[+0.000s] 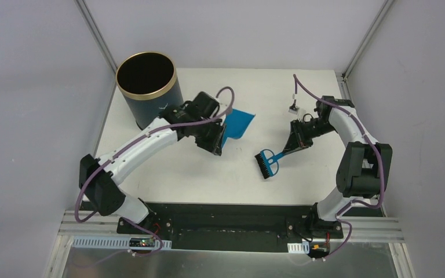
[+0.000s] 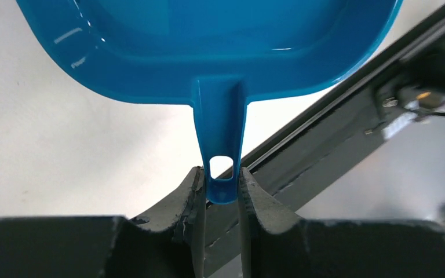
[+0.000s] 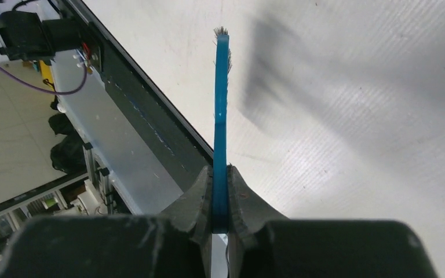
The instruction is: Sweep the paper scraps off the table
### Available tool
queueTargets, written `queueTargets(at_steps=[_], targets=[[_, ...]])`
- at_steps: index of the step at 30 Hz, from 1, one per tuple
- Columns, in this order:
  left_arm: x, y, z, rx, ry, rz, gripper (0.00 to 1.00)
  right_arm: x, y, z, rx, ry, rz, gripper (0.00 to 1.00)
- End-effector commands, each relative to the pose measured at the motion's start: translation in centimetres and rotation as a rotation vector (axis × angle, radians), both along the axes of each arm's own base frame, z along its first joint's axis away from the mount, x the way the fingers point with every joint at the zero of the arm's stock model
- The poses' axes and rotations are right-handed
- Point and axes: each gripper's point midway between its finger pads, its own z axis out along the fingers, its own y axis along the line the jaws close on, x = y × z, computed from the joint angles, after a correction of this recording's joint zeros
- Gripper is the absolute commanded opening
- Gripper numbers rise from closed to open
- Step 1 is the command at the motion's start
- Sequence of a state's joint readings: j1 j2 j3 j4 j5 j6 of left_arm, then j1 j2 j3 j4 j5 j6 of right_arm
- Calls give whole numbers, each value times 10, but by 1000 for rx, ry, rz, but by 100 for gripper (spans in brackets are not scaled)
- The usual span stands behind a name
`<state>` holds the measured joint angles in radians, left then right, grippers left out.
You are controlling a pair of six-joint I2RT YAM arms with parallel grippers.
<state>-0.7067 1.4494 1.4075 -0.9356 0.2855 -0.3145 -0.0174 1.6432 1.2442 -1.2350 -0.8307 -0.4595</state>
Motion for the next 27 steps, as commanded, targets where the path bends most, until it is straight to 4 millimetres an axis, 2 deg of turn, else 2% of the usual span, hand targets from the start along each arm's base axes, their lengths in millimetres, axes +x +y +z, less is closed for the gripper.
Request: queueTargets(at_steps=[1,5,8,14,19,24,27], targets=[[-11,20,-50,277,-1,-48,0,-13,-16,10,-41,-11,90,0],[-22,5,-82,368,44,-99,0,-25,-16,3,-15,47,136,0],[-25,-9,-101,416,58,-132,2,-27,-18,-9,0,92,141,0],[-16,-41,-114,381,63,-148,3,-14,-25,-35,-10,139,96,6],[-10,-64,-124,367,68,-177,13,-2,-30,-56,-56,144,61,10],[-2,-68,-137,402,62,-190,24,11,-47,-83,-204,122,-14,19],[-1,-69,-145,420,76,-207,29,16,-55,-87,-261,96,-42,29]])
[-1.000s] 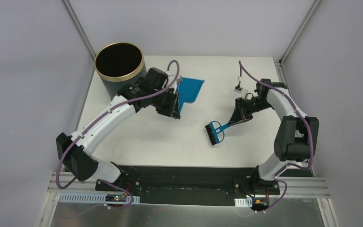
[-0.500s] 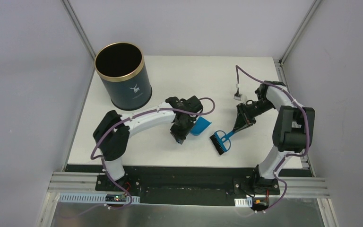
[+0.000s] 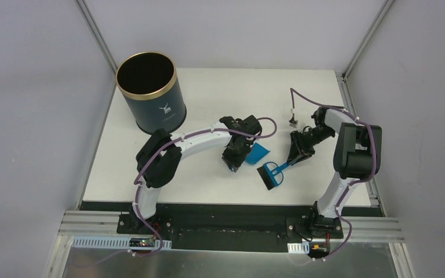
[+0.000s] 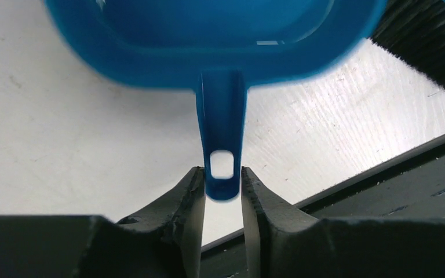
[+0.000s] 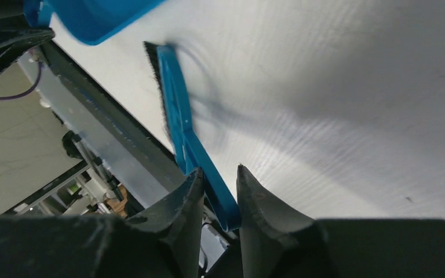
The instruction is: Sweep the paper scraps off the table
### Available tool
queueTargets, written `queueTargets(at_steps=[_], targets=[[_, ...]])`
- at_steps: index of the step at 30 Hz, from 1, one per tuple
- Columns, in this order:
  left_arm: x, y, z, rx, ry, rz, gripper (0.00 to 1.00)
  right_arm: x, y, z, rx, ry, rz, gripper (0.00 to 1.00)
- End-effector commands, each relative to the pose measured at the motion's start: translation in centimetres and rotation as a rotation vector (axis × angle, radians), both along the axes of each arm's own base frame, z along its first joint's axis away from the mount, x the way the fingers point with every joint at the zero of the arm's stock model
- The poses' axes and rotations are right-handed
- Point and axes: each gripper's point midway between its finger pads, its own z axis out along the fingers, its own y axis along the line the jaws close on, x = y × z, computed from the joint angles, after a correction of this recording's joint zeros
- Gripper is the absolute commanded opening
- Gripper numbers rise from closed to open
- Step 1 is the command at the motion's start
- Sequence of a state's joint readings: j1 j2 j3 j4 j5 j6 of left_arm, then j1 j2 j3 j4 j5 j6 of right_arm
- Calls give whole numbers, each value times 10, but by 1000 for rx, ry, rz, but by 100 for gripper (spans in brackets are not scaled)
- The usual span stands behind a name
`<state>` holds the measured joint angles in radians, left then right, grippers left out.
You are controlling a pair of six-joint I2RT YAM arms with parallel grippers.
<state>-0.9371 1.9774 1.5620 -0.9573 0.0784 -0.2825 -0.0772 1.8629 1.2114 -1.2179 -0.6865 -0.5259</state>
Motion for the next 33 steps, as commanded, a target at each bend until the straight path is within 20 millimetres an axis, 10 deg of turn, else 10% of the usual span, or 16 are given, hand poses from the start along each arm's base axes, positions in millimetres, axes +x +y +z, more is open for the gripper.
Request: queueTargets(at_steps=[1,7,11,21,26,33], targets=[[8,-11,-1,-6,-28,-38,31,24,-21,-16,-154,-115,-40,32],[14,-7,17,-7,-77,-44,41,32,-34,-7,-253,-190,-72,48],[21,8,59,-25,-184,-34,44,48,-48,15,-345,-301,-126,97],[51,102,109,-210,-467,130,63,100,-55,121,-323,-816,-468,100],[53,127,135,-293,-702,160,81,108,-56,123,-299,-1010,-497,100],[55,127,114,-266,-678,165,84,103,-56,107,-302,-985,-494,100]])
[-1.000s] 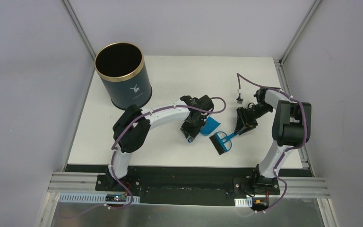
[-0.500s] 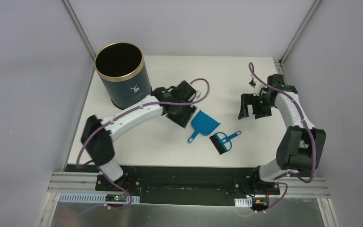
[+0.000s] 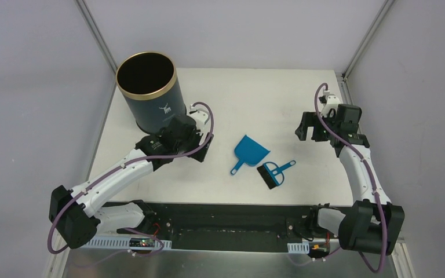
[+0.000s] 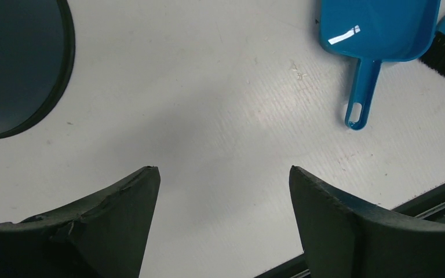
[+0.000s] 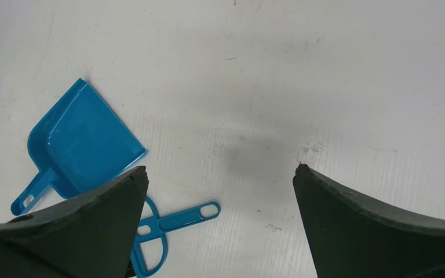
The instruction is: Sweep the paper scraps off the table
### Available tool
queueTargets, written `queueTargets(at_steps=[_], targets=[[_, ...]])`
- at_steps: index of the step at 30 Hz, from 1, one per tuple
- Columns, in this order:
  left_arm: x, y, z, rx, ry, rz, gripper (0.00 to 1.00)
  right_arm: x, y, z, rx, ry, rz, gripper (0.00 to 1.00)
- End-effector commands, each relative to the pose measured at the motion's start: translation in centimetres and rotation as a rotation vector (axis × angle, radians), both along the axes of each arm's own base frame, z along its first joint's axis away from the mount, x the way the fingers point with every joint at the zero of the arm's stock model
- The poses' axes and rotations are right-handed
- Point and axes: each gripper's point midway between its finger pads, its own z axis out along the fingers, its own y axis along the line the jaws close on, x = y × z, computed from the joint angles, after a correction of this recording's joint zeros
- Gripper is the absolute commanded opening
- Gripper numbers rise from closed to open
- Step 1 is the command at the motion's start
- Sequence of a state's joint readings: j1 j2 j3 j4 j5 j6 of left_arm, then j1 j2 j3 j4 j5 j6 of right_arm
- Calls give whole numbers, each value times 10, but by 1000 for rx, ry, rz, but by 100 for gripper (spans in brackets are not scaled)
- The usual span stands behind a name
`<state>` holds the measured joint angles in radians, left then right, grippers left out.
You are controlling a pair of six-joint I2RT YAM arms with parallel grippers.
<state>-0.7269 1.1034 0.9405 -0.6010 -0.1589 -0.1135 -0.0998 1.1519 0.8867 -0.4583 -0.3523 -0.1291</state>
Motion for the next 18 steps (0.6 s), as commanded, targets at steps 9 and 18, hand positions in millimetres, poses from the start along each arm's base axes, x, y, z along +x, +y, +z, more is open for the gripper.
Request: queueTargets(at_steps=[9,18], targets=[[19,-10,10,-39,-55,14,83,12,7,34,223,-88,-192,100],[19,-11,12,-52,-64,10,83,9,16,39,266,-64,-152,100]])
